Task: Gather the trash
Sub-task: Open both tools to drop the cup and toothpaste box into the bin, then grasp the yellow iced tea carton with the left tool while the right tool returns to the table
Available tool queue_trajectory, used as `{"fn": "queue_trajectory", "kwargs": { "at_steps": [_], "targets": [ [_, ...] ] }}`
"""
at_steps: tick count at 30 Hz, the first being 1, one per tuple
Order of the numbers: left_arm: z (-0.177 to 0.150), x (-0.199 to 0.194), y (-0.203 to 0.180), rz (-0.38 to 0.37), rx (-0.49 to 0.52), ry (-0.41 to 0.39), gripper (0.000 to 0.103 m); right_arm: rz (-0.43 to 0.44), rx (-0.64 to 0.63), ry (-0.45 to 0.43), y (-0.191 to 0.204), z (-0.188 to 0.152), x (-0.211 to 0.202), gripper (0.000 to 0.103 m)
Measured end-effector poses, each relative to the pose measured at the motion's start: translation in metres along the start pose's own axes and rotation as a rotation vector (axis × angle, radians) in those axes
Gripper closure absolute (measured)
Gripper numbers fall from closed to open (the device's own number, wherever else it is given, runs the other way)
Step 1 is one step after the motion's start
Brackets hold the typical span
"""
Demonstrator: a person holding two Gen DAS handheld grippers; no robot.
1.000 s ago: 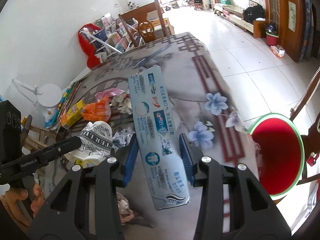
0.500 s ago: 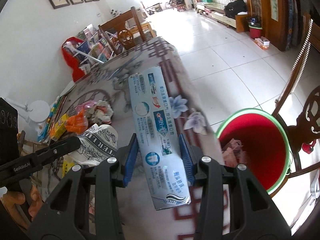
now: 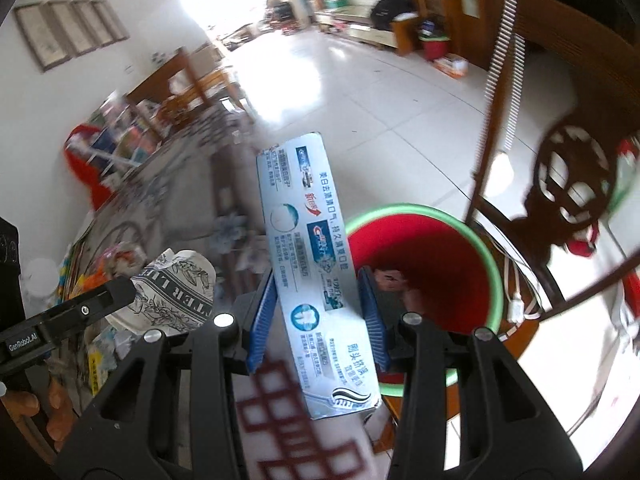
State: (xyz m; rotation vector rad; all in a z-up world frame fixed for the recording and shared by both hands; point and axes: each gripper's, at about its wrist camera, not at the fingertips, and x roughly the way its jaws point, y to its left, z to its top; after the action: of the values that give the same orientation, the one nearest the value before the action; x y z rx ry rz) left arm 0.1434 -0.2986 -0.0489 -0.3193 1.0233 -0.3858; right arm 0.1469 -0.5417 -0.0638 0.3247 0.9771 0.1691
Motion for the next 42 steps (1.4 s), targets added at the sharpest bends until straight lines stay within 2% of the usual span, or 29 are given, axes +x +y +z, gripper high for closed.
{"fn": "queue_trajectory", "kwargs": {
  "at_steps": [5,9,10,11,12,18,23,26,28,35,40,42],
  "targets": [
    [0.006,0.031,-0.028,-0.066,0.028,0.045,0.064,-0.042,0.07,-0.013,-0.033,-0.001,-0.004,0.062],
    [0.016,0.052,-0.053,-0.088,0.087,0.063,0.063,-0.069,0.107,-0.018,-0.05,0.001,-0.007,0.061],
    [0.018,0.056,-0.057,-0.083,0.094,0.069,0.06,-0.069,0.123,-0.02,-0.056,0.003,-0.008,0.057],
    [0.019,0.06,-0.059,-0.076,0.092,0.071,0.049,-0.067,0.133,-0.026,-0.06,0.003,-0.01,0.053],
    [0.02,0.06,-0.06,-0.078,0.085,0.064,0.043,-0.069,0.14,-0.034,-0.062,0.005,-0.012,0.049],
    [0.02,0.057,-0.057,-0.067,0.085,0.065,0.043,-0.081,0.132,-0.046,-0.063,0.004,-0.018,0.048],
    [0.017,0.043,-0.049,-0.032,0.098,0.037,0.041,-0.073,0.127,-0.038,-0.056,0.002,-0.017,0.048],
    [0.016,0.028,-0.034,-0.013,0.07,0.007,0.037,-0.063,0.11,-0.038,-0.044,0.002,-0.016,0.047],
    [0.012,0.016,-0.022,-0.002,0.049,-0.011,0.037,-0.054,0.092,-0.038,-0.032,0.003,-0.014,0.041],
    [-0.004,-0.028,0.04,0.084,-0.05,-0.071,0.036,-0.015,0.014,-0.008,0.019,0.0,0.0,0.04],
    [-0.023,-0.068,0.107,0.197,-0.131,-0.112,0.035,0.016,-0.048,0.029,0.064,-0.008,0.016,0.039],
    [-0.028,-0.09,0.143,0.276,-0.147,-0.136,0.031,0.028,-0.07,0.041,0.082,-0.013,0.021,0.039]
  ]
}}
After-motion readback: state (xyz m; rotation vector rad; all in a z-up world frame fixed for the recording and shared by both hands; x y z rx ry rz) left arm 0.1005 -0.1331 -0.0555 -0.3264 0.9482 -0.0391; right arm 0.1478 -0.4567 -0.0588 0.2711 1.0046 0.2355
